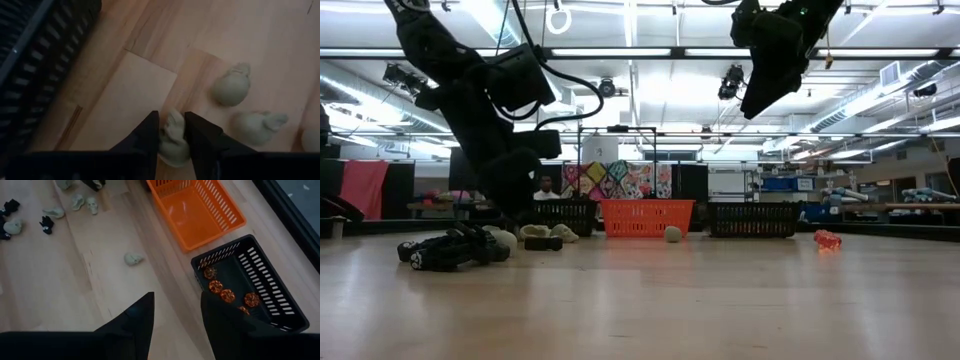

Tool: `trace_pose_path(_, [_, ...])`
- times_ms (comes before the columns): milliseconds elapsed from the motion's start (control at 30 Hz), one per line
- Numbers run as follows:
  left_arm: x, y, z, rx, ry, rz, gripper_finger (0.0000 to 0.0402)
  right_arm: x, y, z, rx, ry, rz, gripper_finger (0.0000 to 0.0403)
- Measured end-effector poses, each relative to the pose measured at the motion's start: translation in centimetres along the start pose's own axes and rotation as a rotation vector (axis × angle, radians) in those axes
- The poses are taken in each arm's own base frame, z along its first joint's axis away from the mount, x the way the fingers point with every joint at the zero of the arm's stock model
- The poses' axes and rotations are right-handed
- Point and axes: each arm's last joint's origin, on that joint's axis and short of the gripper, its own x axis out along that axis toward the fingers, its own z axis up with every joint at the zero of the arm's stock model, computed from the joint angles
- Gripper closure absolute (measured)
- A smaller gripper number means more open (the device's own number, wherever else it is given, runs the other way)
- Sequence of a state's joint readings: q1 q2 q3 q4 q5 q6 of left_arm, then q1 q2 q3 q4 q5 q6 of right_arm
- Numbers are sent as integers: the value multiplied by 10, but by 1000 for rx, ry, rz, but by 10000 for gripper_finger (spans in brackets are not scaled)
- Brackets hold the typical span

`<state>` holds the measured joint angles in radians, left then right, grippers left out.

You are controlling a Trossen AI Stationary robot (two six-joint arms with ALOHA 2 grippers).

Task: Sort Halloween decoration
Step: Put the white skull toy into the left black bin

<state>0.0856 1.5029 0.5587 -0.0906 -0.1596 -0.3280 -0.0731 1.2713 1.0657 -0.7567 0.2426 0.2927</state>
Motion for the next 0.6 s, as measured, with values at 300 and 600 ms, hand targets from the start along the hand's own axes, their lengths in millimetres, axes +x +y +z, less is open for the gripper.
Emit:
trace_pose_path(300, [-8,-4,14,31,48,-14,322,0,-1,1,3,-12,-24,238])
trace_pose_path(600, [-21,-11,38,35,87,-46,322,0,0,3,9,-33,-21,238])
